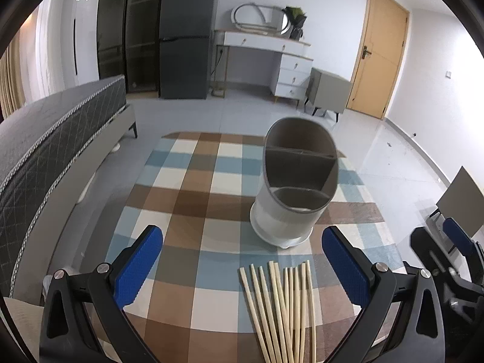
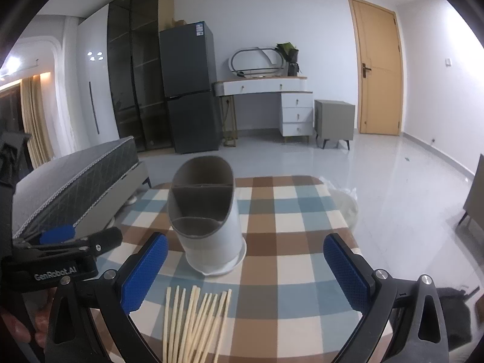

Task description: Organize utensils

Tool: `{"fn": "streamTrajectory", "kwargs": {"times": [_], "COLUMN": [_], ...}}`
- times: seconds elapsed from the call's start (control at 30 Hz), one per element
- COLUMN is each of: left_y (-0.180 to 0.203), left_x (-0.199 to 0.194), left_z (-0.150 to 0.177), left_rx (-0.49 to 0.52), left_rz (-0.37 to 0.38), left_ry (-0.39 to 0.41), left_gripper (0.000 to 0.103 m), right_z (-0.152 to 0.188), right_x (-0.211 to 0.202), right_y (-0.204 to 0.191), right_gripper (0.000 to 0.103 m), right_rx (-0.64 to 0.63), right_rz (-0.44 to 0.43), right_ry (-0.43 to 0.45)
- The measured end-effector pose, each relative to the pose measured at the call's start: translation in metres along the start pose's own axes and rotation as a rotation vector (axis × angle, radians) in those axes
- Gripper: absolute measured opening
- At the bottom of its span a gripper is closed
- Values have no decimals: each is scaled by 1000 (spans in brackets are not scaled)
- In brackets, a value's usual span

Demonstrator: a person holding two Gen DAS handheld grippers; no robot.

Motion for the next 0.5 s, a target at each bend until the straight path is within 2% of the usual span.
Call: {"fn": "streamTrajectory", "kwargs": {"times": [0.13, 0.33, 0.5], "left_y": [-15, -49, -48], "left_x": [22, 78, 112], "left_z": [0, 18, 46], "left_rx": [-41, -112, -76], "left_rz": [-32, -130, -201], "left_ry": [-72, -283, -439], "left_gripper": [102, 102, 98], "right_z": [0, 2, 8], "right_x": [7, 27, 47], "right_y": [2, 8, 14], "right_gripper": [103, 103, 103], "right_rx": [-2, 36, 57], "right_rz": [5, -16, -32], "right_ry": [-16, -61, -118]}}
Point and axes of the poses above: each gripper's, at about its wrist camera, not at the fingertips, and x roughly the way its jaws point, y to its right, z to its underside, the point moved 5 cm from there along x, roughly the way its jaws point, and after that the axes turned 13 degrees about -x, right-handed, at the moved point
